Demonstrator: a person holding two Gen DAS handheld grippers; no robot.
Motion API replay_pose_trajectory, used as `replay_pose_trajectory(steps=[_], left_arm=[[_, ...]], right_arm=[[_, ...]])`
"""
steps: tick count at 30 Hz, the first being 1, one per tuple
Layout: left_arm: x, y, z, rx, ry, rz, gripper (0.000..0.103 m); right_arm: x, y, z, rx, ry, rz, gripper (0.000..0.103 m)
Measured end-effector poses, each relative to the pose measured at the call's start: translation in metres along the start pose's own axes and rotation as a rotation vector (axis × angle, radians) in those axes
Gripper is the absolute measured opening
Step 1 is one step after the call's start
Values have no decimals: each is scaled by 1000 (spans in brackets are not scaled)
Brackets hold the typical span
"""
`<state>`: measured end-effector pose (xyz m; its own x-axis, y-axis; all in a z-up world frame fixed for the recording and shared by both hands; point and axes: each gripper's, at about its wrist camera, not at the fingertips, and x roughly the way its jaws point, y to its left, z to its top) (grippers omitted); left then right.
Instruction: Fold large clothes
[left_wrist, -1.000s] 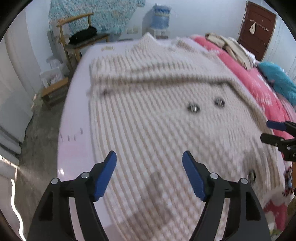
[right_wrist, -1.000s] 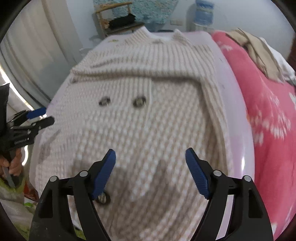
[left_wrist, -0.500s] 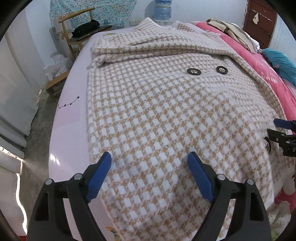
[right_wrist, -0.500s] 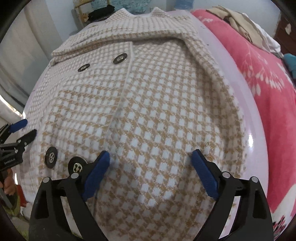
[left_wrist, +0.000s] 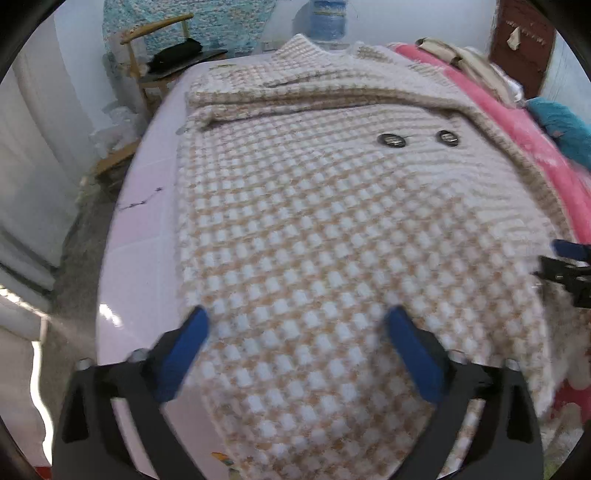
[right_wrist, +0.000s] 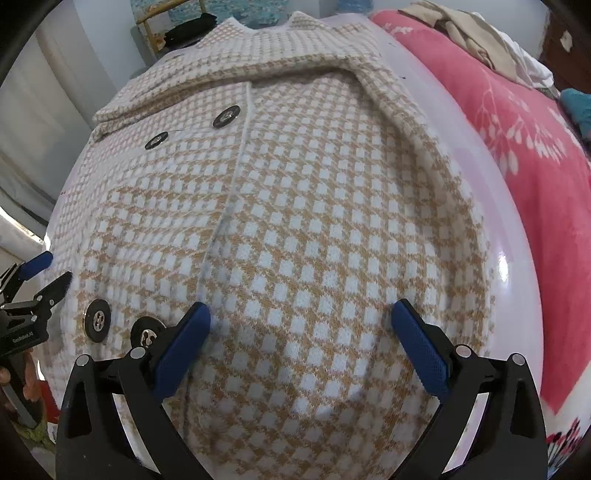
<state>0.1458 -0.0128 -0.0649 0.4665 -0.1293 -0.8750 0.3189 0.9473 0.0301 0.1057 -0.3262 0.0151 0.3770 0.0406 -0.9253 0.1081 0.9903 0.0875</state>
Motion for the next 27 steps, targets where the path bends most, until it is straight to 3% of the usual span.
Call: replay_pose_trajectory(steps=[27], left_arm=[[1,7,2,-14,20,-35,99]], right_arm=[[0,5,-1,5,2,-4,95]])
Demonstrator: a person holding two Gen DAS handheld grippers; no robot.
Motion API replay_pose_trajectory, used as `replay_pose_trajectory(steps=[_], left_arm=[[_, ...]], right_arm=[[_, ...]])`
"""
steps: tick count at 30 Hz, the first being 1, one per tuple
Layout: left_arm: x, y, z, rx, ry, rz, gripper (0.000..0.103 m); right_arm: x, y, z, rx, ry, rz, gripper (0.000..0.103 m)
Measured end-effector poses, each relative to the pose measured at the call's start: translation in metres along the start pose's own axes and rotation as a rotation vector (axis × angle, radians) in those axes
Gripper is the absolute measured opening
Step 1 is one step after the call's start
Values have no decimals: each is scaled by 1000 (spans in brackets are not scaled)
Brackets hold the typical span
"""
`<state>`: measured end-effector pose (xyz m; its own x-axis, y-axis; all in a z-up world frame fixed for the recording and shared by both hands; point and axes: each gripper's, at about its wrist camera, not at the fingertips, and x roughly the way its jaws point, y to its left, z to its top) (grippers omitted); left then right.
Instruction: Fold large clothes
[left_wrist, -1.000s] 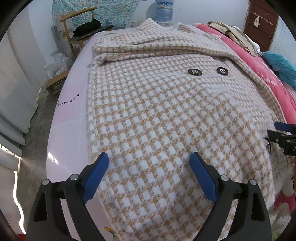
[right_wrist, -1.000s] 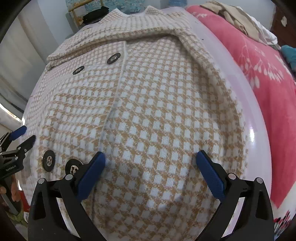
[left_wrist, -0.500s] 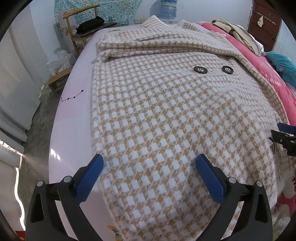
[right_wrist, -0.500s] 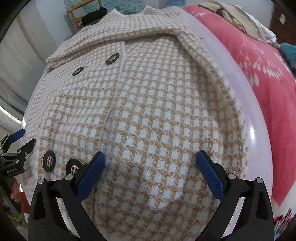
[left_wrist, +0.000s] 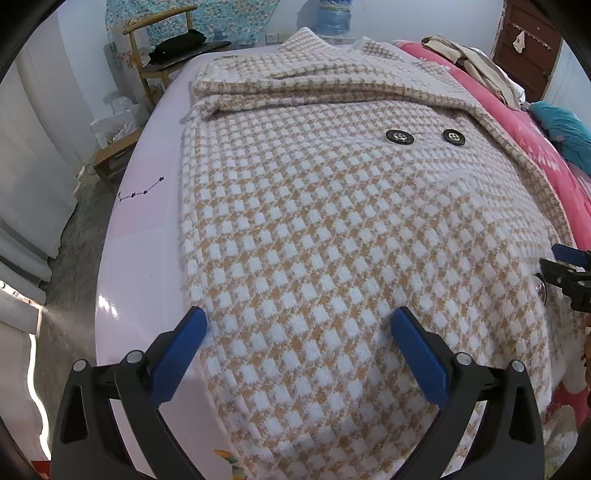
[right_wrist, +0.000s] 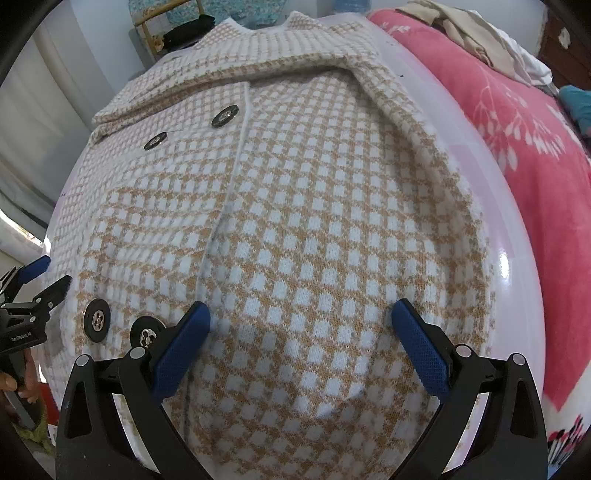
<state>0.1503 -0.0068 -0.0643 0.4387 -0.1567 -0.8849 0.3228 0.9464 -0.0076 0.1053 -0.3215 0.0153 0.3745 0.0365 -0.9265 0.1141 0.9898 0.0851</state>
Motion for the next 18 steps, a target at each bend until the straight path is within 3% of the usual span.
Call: replay_pose_trajectory(steps=[6,12,18], left_arm=[[-16,8,-2,-4,-46,-4,98],[-52,23,-26,-53,-123,-75,97],[-75,31,-62,-118,-139,-153,82]], right_arm=[[1,2,1,2,1,0,95],[1,3,1,3,-5,4,95],[-2,4,0,-19,-20,27,95]])
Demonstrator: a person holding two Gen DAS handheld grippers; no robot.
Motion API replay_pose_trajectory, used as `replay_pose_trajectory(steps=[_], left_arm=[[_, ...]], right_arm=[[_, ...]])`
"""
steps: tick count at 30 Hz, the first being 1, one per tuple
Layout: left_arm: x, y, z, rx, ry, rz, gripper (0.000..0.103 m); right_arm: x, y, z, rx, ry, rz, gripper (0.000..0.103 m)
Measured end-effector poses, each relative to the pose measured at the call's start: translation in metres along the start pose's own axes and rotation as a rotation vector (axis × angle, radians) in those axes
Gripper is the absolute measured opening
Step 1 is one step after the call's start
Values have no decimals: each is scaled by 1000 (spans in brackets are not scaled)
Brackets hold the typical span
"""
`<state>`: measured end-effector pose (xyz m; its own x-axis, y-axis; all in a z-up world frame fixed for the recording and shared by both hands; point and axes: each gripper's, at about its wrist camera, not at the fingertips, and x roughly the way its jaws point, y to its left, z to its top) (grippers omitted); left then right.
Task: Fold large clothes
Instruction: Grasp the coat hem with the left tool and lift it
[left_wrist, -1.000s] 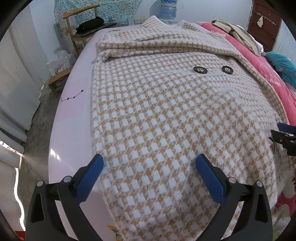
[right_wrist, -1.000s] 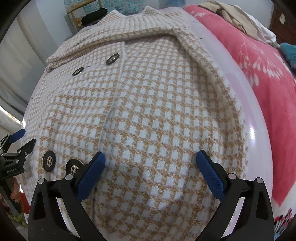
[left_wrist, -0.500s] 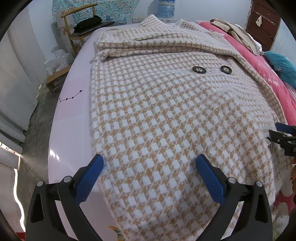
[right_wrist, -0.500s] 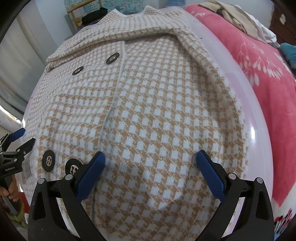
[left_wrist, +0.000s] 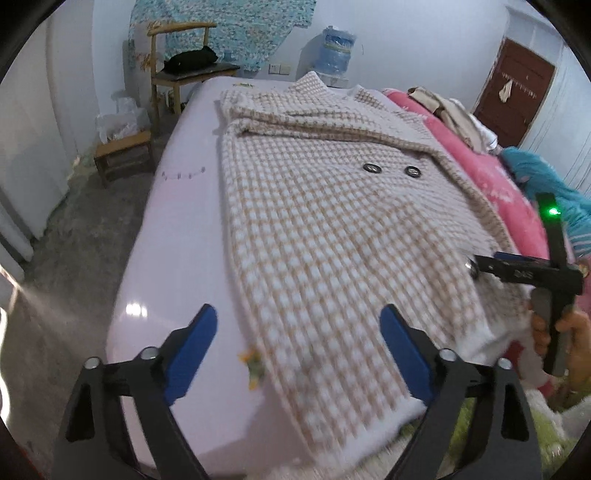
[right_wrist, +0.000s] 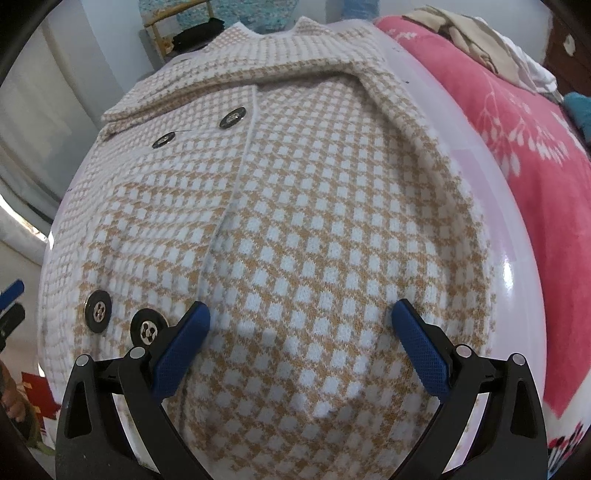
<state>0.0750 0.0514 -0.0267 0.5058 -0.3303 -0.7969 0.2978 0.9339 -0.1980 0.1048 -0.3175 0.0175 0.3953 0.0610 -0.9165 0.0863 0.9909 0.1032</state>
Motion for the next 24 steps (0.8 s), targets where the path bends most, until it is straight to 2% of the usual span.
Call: replay_pose_trajectory(steps=[2,4,8,13,16,18,19,24], left_arm=[[-4,2,-13,-22,21,-10,72],[-4,4,-22,-44,52,-20,61],[-2,10,-37,-105,114,-63,50],[7,13,-51,-154,169,-118,32],[10,12,-53,-172,172,-136,30],[10,12,-54,-182,175,-147,29],[11,13,-55,-189,180,-152,29],[14,18,-58,-223,198,-170,29]], right_arm=[[-7,-3,-2,13,3,29,95],[-22,-8,-10,27,-31,63,95],[-52,-21,-31,46,-93,72,95],[-73,-54,-58,148,-108,57,94],[-71,-73,-69,215,-76,75,84],[-65,-81,-78,251,-40,116,70],[-61,-85,-82,273,-17,135,68],[-61,-90,-96,329,-5,226,51]])
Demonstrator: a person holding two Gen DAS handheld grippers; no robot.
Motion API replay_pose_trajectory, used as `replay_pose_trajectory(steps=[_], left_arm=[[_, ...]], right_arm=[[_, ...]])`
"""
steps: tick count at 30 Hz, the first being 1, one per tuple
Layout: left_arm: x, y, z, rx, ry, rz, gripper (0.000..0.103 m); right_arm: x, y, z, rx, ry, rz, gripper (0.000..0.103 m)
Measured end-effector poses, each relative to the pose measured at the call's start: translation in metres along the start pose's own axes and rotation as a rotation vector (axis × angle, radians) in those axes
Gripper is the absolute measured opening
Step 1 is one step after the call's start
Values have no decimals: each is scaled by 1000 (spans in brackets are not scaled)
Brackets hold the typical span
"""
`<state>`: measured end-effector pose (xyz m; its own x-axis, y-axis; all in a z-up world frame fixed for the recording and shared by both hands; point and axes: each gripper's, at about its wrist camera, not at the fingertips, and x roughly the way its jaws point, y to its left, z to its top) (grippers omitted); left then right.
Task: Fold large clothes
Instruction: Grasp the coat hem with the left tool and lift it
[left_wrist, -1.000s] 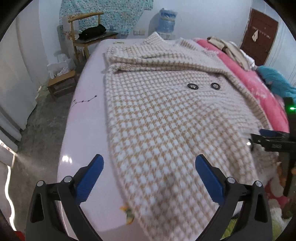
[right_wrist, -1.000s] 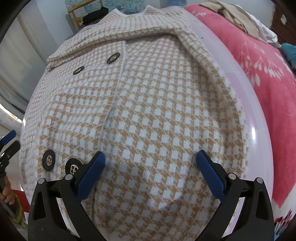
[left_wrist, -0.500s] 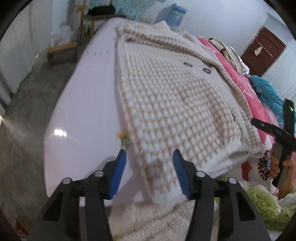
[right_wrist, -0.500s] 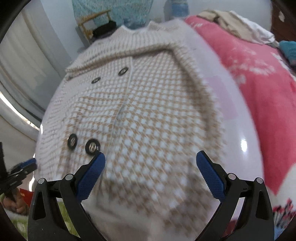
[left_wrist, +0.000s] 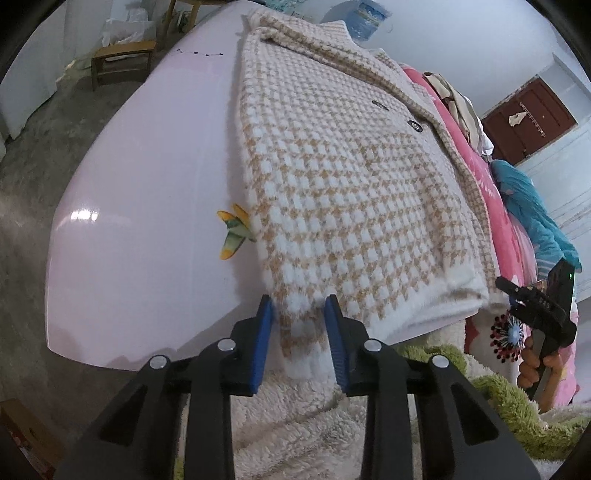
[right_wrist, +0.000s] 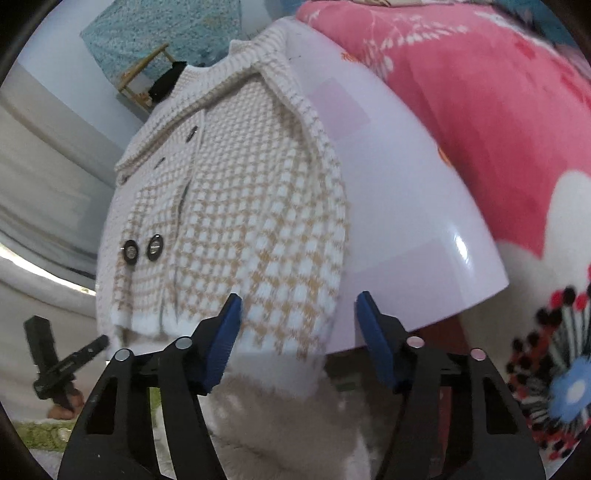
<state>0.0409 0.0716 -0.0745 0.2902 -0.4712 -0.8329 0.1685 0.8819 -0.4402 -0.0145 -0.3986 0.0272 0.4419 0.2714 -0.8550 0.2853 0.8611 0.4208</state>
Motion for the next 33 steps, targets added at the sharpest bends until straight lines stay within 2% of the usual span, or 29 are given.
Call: replay_pose_trajectory(steps=[4,6,7,8,9,12,15,17,19,21,24,27,28,30,33], left_arm=[[5,-4,0,19,4,33,29],[5,-7,-1,30,-3,46,26],[3,-9,-2,37,-13,47,17],[2,-11,-2,44,-23,46,14],[-3,-15,-3,63,-43,53,9],[-21,-28,-5,136,-109,75,7],[-59,-38,-4,215,-193,88,6],[-87,-42,-3,233,-237,68,6],[-106,-41,-3,227,-248,46,6],[-118,-38,-6,216,-242,19,6],[-131,-29,-18,160,-189,-26,6],[-124,-18,-22,121,-141,0,6],[-115,-14,-20,106,-129,15,6],[-103,-10,-9,75,-120,-24,6],[-104,-17,9,90,-149,-50,6]], right_arm=[[6,-5,-4,34,19,58,40],[6,-5,-5,19,26,55,23],[7,-4,-5,11,25,52,19],[3,-4,-6,-1,21,47,9],[1,1,-6,-16,10,41,8],[-26,17,-2,-77,-80,34,6],[-65,27,4,-94,-178,67,5],[-90,34,2,-122,-236,73,5],[-108,35,-6,-121,-256,93,5],[-124,32,-19,-110,-250,116,5],[-136,25,-38,-69,-209,142,5],[-123,16,-47,10,-132,170,5],[-115,14,-45,24,-119,158,5],[-97,10,-36,56,-88,130,5],[-90,21,-10,37,-120,161,5]])
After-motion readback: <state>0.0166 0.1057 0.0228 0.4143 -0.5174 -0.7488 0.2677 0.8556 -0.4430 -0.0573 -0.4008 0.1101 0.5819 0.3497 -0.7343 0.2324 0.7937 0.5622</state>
